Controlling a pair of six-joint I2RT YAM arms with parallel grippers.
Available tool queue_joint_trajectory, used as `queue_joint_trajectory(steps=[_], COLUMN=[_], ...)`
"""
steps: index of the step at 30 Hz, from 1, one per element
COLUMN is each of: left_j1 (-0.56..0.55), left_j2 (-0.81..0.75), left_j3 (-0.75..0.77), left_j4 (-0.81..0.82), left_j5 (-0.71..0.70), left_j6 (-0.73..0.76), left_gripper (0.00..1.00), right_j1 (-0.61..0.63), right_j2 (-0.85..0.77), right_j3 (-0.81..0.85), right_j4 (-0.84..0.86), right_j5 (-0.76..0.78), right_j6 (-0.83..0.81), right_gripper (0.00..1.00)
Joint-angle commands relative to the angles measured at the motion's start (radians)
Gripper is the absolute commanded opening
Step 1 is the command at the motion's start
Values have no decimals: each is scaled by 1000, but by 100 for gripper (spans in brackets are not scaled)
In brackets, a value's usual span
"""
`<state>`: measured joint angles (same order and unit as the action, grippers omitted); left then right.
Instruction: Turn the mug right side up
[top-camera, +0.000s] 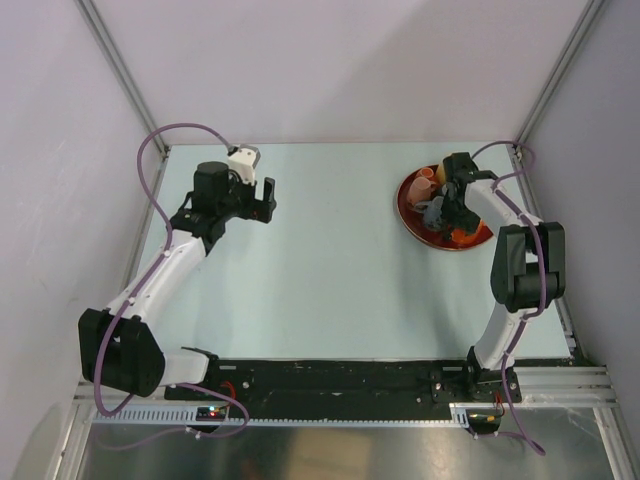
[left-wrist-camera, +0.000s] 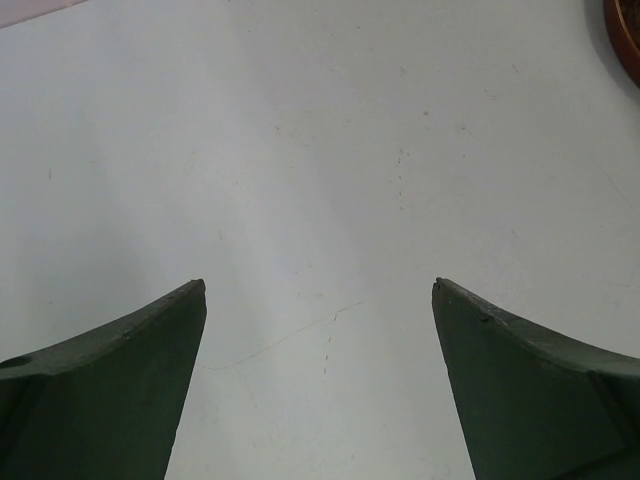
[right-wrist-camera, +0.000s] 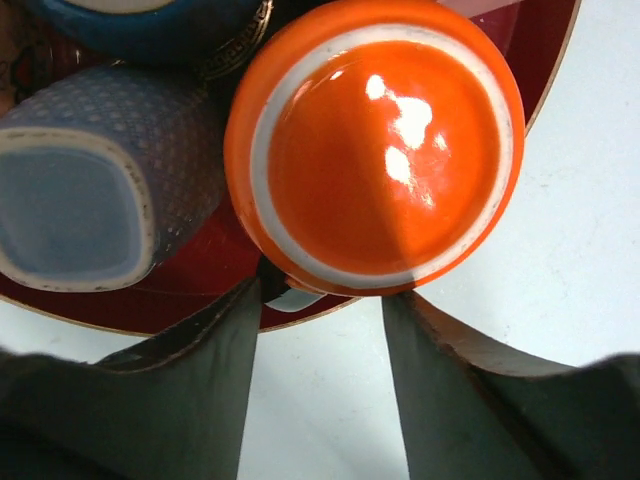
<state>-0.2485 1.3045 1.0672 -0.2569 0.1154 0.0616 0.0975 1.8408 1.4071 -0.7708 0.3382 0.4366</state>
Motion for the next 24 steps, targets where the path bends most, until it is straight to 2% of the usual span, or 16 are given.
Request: queue_joint_trajectory(steps=[1, 4, 7, 14, 16, 20, 24], left_j1=[-10, -13, -16, -20, -21, -26, -28], left_j2=[-11, -9, -4, 3, 6, 10, 14], left_j3=[14, 12, 14, 18, 19, 24, 30], left_j4=[14, 14, 14, 15, 16, 14, 15], left_j5=[-5, -4, -2, 2, 2, 6, 10], left_j6=[12, 14, 14, 11, 11, 9, 5], left_gripper=[98, 98, 98, 98, 98, 98, 98], right_j1=[-25, -36, -43, -50, -53, -76, -117], right_j2=[7, 1, -14, -48, -45, -51, -135], right_j3=[20, 3, -35, -122, -127, -127, -147], right_j4=[-8, -4, 1, 65, 92, 113, 56], right_j5=[61, 59, 56, 19, 3, -25, -95], right_j6=[43, 30, 10, -42, -68, -107, -104], right_gripper=[51, 39, 32, 33, 31, 6, 0])
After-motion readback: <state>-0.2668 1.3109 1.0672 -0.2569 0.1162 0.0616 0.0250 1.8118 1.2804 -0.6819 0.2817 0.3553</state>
